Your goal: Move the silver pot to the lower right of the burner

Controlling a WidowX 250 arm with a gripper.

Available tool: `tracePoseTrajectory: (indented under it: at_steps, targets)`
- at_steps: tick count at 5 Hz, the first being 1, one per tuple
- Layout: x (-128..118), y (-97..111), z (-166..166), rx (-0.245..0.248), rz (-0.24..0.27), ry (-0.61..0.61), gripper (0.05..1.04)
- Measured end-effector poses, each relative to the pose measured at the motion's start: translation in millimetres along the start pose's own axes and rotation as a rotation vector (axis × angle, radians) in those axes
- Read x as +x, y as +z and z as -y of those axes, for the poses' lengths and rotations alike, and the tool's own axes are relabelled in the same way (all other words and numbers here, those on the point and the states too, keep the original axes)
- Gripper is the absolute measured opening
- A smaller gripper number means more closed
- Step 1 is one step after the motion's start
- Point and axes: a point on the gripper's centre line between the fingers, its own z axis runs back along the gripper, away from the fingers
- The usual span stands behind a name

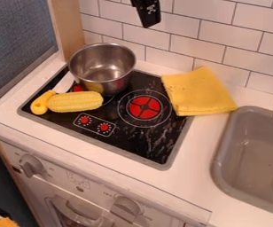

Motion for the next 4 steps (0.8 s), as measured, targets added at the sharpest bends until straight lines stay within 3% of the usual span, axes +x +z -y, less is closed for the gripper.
tracePoseTrajectory:
  at_steps: [2,3,4]
  targets:
    - [-21.6,-28.4,19.4,-0.065,-0.053,0.029,1.001]
    - [-35.1,-32.5,31.5,-0.063,-0.075,0.062,1.001]
    - [-43.8,-26.7,40.3,-0.027,-0.068,0.074,1.001]
